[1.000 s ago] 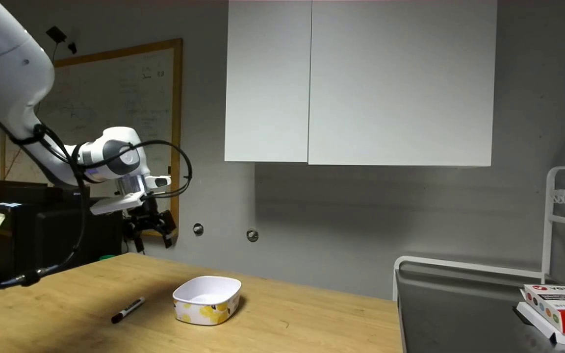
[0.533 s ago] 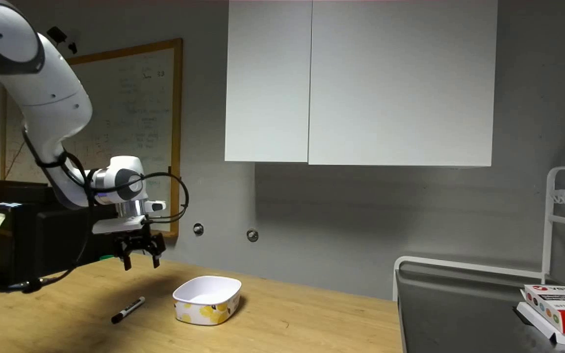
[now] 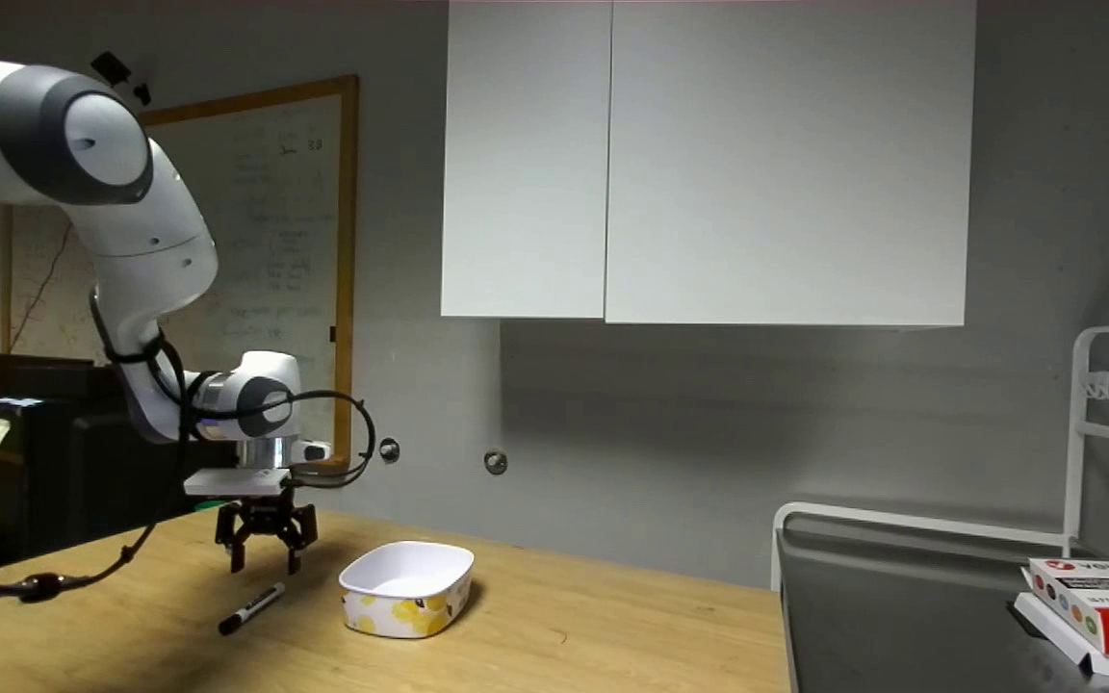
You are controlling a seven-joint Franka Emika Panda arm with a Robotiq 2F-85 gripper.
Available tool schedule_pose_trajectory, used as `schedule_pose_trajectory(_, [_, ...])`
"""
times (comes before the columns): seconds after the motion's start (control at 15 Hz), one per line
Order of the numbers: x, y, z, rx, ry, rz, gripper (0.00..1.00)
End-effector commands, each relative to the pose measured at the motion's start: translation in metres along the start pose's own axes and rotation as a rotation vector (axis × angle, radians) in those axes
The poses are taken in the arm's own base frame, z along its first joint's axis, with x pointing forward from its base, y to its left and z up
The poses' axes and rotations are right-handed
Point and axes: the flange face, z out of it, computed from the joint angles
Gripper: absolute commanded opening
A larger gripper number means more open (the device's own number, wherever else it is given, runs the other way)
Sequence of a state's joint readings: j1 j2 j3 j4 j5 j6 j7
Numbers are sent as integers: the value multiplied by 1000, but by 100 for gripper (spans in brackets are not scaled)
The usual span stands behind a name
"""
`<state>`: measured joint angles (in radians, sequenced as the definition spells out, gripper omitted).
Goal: Put the marker in the bowl
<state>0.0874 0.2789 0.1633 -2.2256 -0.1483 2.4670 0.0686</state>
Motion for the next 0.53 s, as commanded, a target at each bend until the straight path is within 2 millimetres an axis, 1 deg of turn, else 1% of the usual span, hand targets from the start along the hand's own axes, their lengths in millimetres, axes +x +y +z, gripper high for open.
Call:
schedule_pose_trajectory(0.0, [-4,2,4,26,-16,1,100])
schedule_pose_trajectory(0.27, [-11,9,3,33,-17,20,100])
schedule_pose_trajectory(0.47, [-16,13,13,51,-38,28,100])
